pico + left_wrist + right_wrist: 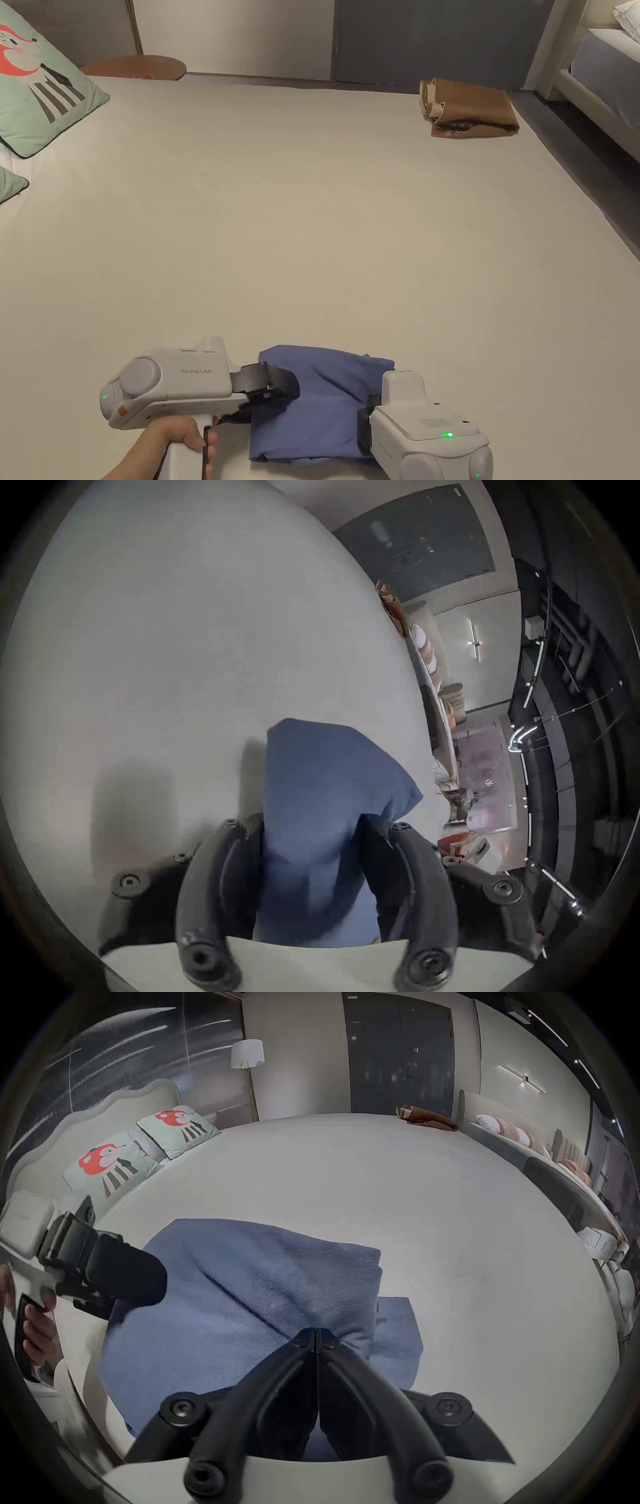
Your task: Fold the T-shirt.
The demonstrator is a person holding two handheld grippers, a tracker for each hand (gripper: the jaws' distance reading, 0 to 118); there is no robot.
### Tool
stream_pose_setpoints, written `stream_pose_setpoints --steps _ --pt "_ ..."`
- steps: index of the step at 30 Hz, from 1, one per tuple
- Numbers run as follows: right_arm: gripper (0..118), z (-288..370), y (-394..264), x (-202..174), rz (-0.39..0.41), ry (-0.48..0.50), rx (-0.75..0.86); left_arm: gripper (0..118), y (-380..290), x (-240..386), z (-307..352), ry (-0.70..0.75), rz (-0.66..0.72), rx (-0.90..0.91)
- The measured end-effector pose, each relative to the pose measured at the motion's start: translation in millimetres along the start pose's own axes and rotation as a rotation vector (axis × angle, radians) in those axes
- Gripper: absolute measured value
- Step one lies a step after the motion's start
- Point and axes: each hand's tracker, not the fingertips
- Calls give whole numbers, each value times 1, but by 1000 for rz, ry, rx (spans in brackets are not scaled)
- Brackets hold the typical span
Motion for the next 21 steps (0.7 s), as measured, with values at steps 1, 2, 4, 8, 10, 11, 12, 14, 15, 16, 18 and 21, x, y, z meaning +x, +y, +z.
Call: stream_pose_setpoints --steps 1,2,4,8,10,11,12,14,15,16,18,21 --pt "0 0 0 0 -2 2 1 36 -3 0 0 6 -13 10" --pt "0 0 0 1 -6 3 1 19 16 -16 -3 10 -20 13" --pt "0 -1 0 1 -10 6 3 15 17 -21 -4 -27 1 3" --pt "0 5 4 -5 24 -9 10 14 6 -4 1 -12 -26 19" --pt "0 9 6 -8 29 -13 24 14 25 -13 4 -14 -43 15" --pt "0 9 7 -9 27 -12 36 14 30 -13 6 -19 -54 5" --pt "0 13 10 -11 21 -11 63 14 34 -12 10 -15 -64 5" --pt "0 26 20 -17 17 -4 114 14 47 -13 16 11 -123 1" --pt "0 26 23 -17 18 3 139 14 53 -13 22 36 -143 15" --pt "0 32 31 -22 17 6 180 14 61 -15 26 55 -171 15" --pt "0 43 46 -33 28 11 241 14 62 -2 44 90 -204 20" --pt "0 64 74 -58 43 5 344 14 88 -12 70 145 -250 32"
